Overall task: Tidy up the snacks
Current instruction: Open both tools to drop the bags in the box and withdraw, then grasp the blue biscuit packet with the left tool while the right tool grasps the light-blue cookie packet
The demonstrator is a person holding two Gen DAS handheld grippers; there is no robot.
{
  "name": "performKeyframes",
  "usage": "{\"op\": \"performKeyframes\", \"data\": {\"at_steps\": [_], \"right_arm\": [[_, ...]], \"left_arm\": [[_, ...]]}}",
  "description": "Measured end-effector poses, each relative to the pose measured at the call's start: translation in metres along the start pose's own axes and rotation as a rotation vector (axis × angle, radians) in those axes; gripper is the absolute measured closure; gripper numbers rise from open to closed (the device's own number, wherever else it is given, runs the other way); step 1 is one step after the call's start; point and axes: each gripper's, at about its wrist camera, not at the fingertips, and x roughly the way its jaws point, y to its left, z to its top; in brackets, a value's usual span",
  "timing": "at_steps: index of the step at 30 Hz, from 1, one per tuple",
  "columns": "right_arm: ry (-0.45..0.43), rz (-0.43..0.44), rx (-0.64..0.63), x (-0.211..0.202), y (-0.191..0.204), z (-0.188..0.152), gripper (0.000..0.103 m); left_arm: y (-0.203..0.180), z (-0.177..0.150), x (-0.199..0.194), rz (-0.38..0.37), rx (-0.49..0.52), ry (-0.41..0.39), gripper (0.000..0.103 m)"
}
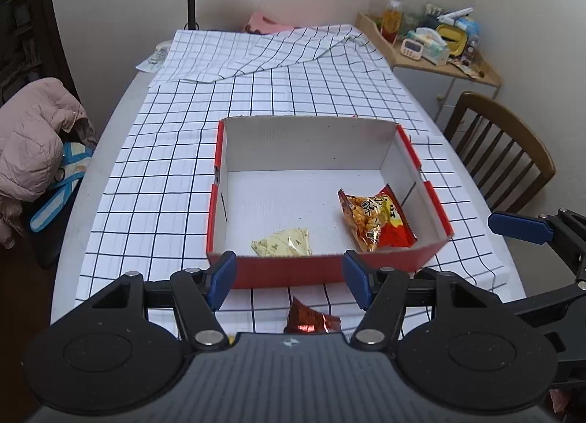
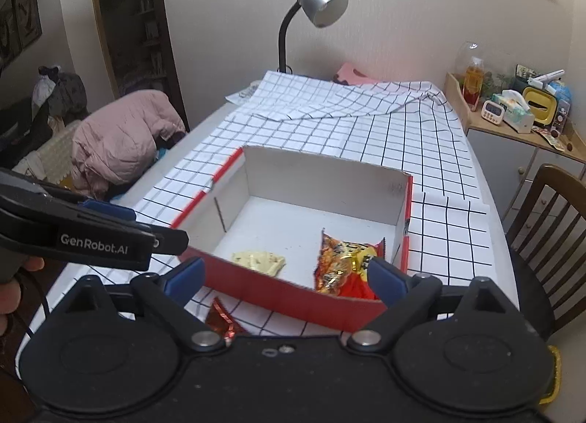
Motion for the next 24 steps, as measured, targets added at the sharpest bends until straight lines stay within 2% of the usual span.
{"op": "performKeyframes", "data": {"at_steps": [3, 6, 11, 16, 18, 24], "right_arm": [[-0.019, 0.006, 0.011, -0.013, 0.008, -0.004, 0.005], [-0.035, 0.012, 0.020, -0.025, 0.015, -0.012, 0.003], [-0.057, 0.027, 0.027, -0.043, 0.027, -0.025, 0.001], [-0.075, 0.047, 0.017, -0.052, 0.040, -0.040, 0.001], [-0.079, 0.050, 0.011, -0.055, 0.046, -0.047, 0.001], [-0.049, 0.065, 0.039, -0.050, 0.055, -0.066, 0.001]], "left_arm": [[0.001, -0.011, -0.016, -0.023, 0.009, -0.028, 0.039], [0.004, -0.023, -0.031, -0.042, 0.016, -0.061, 0.027], [0.012, -0.042, -0.049, -0.043, 0.028, -0.092, 0.026], [0.022, -0.061, -0.060, -0.045, 0.025, -0.102, 0.025], [0.027, -0.069, -0.063, -0.052, 0.017, -0.107, 0.016], [0.045, -0.095, -0.062, -0.084, -0.032, -0.092, 0.011]]}}
